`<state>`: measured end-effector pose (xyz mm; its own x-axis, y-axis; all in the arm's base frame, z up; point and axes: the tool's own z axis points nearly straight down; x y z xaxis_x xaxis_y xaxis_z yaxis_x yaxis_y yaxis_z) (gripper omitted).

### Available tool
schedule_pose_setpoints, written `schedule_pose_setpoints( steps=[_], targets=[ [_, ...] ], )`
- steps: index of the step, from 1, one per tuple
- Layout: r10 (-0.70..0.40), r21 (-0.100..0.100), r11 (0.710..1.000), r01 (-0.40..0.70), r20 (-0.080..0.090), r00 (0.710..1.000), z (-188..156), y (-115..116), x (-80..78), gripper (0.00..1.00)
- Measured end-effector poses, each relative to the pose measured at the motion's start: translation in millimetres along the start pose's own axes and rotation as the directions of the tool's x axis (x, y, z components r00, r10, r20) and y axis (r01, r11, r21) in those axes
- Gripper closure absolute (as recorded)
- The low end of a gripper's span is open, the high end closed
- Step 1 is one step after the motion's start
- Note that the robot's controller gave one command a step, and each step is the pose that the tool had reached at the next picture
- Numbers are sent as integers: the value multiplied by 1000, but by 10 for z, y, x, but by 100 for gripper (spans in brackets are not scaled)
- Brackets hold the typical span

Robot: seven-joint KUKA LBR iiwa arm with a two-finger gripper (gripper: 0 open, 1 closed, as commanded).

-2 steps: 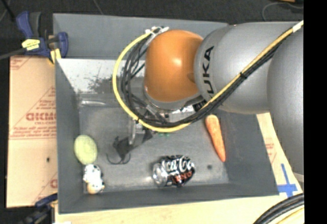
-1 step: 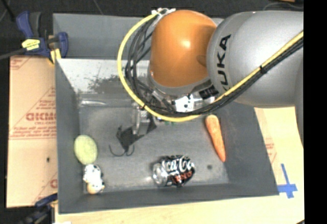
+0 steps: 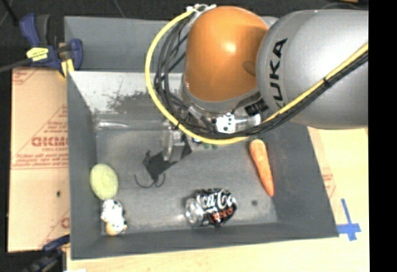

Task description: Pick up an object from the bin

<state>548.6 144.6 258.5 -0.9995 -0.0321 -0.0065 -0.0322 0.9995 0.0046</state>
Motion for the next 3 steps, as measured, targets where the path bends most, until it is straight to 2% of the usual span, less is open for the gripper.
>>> schedule_pose_setpoints(
  steps=[1,2,3],
  targets=[
    [-103,0,995,103,6,995,-434,-86,-88,100],
    [-205,1,979,205,15,979,-115,74,-22,100],
    [-98,-1,995,98,-1,995,180,70,15,100]
  ],
)
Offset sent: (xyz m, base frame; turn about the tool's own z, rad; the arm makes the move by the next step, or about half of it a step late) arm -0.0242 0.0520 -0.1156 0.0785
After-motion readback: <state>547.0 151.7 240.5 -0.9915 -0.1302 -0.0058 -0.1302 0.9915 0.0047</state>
